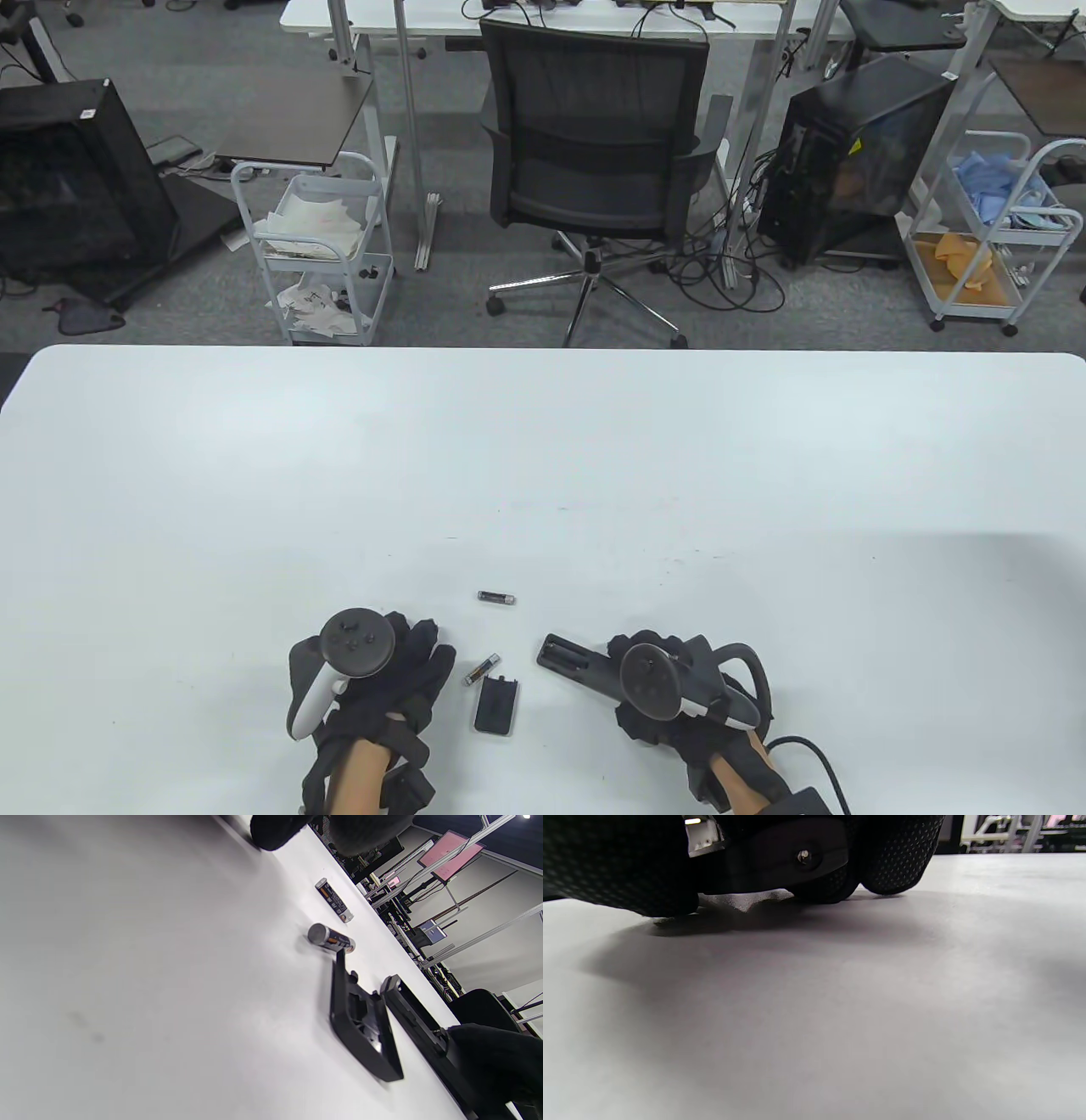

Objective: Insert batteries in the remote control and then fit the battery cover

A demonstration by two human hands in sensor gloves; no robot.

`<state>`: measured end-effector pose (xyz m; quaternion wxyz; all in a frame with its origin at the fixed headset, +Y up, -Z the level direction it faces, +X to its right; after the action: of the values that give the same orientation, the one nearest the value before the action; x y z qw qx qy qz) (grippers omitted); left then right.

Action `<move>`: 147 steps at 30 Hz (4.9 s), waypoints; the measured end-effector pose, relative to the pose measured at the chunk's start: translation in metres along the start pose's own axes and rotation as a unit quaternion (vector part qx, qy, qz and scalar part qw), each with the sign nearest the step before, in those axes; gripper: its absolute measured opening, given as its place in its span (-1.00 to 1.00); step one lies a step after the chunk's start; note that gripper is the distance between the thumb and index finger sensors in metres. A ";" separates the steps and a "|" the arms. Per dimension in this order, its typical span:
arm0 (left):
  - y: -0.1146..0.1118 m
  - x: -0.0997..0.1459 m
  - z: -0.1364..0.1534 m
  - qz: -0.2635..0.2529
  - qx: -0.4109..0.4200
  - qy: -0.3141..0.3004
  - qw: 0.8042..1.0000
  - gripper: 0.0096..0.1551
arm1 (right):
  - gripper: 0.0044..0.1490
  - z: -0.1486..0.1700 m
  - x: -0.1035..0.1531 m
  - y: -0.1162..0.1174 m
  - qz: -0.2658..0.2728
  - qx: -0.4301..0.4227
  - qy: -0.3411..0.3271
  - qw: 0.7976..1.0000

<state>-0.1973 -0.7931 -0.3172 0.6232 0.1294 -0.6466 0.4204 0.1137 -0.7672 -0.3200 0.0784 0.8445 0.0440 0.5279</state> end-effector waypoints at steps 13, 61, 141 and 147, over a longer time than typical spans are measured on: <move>0.001 0.001 0.001 -0.002 0.009 -0.003 1.000 -0.25 | 0.03 0.000 0.009 -0.007 0.003 -0.012 -0.018 1.000; -0.018 -0.011 -0.029 -0.033 -0.146 0.005 0.989 -0.52 | -0.02 0.021 0.027 -0.029 0.030 -0.153 -0.031 0.987; -0.040 -0.001 -0.080 0.087 0.020 -0.267 0.960 -0.56 | -0.04 -0.016 0.027 -0.026 -0.021 -0.223 -0.129 0.966; -0.045 -0.002 -0.071 0.079 0.106 -0.240 0.962 -0.25 | -0.04 -0.014 0.026 -0.026 -0.016 -0.241 -0.128 0.962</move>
<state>-0.1162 -0.7719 -0.3111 0.3968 0.2407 -0.7371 0.4913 0.1131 -0.7362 -0.2953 0.2931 0.8604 -0.0819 0.4087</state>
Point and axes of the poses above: the tracker on the back of each hand, its own z axis roughly to the little-finger side, its own x axis roughly from the fingertips to the wrist, y = z × x, the point moved 3 cm from there along -x, roughly from the wrist to the fingertips, and after that the axes turned 2 degrees about -y, right-handed, at the moved point
